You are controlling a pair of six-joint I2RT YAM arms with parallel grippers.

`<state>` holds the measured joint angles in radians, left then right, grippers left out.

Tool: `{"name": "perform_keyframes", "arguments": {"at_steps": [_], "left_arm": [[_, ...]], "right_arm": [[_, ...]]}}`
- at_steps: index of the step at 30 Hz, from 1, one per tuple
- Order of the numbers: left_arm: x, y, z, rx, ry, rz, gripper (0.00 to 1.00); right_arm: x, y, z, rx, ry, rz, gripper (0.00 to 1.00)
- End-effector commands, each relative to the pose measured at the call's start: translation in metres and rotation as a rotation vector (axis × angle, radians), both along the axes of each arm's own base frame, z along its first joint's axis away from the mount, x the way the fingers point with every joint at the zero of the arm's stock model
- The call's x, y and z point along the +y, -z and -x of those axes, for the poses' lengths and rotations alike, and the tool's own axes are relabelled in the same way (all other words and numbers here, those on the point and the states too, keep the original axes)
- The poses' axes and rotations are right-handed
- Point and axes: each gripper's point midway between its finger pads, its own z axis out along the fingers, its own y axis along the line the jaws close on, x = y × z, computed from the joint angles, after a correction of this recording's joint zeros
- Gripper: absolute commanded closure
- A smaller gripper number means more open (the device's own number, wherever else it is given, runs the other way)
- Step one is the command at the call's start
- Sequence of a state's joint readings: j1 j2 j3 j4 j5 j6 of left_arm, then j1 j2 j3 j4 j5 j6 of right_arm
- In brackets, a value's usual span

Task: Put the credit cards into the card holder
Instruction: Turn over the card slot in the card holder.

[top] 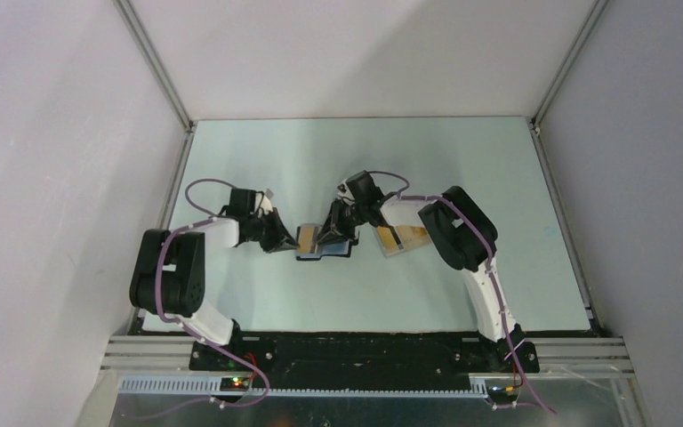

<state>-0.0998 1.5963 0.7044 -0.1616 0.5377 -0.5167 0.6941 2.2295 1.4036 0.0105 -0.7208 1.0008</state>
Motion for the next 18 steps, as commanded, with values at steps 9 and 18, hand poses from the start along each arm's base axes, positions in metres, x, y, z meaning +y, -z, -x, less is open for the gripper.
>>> {"name": "perform_keyframes", "arguments": {"at_steps": [9, 18], "left_arm": [[-0.021, -0.033, 0.008, -0.055, 0.055, 0.111, 1.00], [-0.025, -0.028, 0.013, -0.025, 0.071, 0.129, 1.00]], "right_arm": [[0.026, -0.041, -0.007, -0.135, 0.007, -0.114, 0.60], [0.029, -0.073, -0.010, -0.156, 0.031, -0.263, 0.73]]}}
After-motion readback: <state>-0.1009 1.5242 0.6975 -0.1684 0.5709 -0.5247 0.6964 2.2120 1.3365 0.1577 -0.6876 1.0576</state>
